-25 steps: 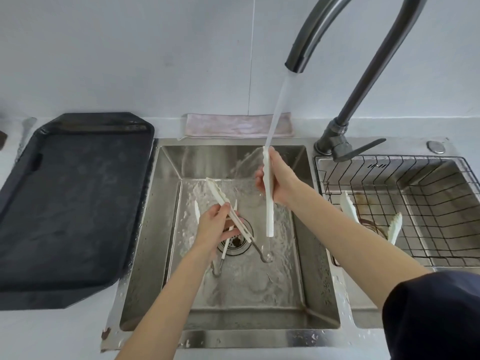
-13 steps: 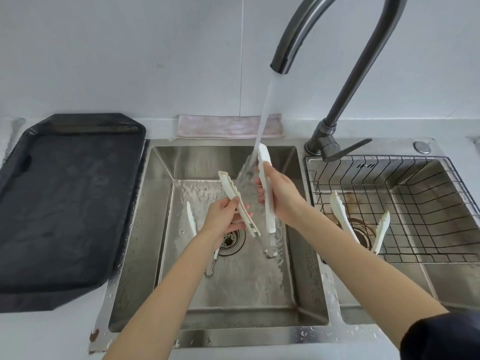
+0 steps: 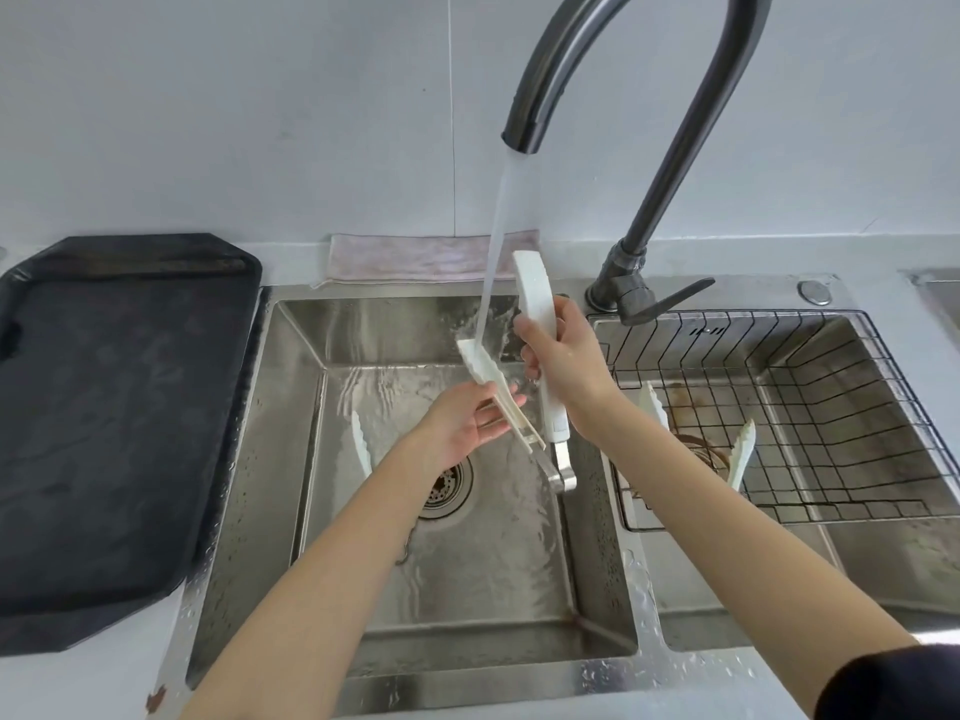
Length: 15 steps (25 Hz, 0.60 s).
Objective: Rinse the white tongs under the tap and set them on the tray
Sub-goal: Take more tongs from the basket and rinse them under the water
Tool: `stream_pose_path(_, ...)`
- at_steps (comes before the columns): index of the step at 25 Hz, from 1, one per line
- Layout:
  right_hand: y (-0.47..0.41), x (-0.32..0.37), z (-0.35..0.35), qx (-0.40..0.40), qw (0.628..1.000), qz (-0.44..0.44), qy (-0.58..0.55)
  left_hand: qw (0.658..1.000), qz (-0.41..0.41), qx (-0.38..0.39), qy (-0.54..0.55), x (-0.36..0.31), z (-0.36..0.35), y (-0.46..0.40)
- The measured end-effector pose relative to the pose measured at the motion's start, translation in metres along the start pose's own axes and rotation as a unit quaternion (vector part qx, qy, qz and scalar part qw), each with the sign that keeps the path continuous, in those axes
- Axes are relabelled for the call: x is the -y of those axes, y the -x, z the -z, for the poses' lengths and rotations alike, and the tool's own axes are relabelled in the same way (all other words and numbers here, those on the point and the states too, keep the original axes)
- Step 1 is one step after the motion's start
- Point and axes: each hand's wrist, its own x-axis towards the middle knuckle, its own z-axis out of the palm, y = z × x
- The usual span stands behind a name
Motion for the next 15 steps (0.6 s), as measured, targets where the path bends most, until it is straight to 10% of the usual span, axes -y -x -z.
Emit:
stream_pose_path(8,-0.008,-0.034,0.003,-0.032,0.995,-0.089,0.037,0.997,0.005,-0.020,0.075,-0.004,0.012,-0.003)
stream_pose_path(15,-0.006,-0.054,0.002,-0.021,0.932,-0.328,-0.152,0.995,-0.072,0.038,0.050,-0.029,-0.006,0.002)
